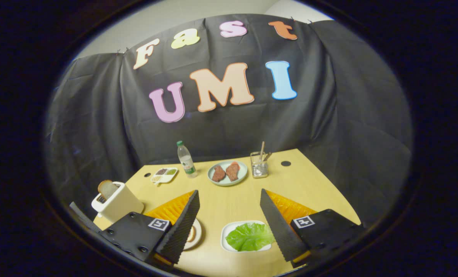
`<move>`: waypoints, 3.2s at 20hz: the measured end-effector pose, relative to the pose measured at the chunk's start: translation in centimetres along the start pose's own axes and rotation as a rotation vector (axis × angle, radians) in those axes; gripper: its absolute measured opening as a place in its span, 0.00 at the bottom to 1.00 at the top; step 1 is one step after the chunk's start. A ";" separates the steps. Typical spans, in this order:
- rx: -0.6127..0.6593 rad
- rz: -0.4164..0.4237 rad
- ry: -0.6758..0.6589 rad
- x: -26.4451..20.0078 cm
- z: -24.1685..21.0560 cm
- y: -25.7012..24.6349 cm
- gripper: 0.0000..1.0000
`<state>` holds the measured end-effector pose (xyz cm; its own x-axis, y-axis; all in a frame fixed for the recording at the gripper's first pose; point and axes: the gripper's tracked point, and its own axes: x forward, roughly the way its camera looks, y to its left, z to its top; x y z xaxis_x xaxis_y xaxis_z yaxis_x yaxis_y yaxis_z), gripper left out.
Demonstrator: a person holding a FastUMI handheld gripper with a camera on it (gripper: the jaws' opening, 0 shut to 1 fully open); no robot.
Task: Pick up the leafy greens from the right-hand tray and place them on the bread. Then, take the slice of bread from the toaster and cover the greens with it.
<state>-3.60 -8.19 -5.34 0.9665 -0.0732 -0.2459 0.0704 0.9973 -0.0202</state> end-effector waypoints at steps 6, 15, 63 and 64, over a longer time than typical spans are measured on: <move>0.041 0.052 0.250 0.1 -5.3 -3.6 1.00; 0.087 0.040 0.600 3.9 -13.3 -10.3 1.00; 0.160 0.292 0.670 4.2 -8.0 4.3 0.04; 0.176 0.331 0.670 4.1 -7.9 6.2 0.04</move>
<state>-1.10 -2.31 -14.15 0.5923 0.2998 -0.7479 -0.1041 0.9489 0.2979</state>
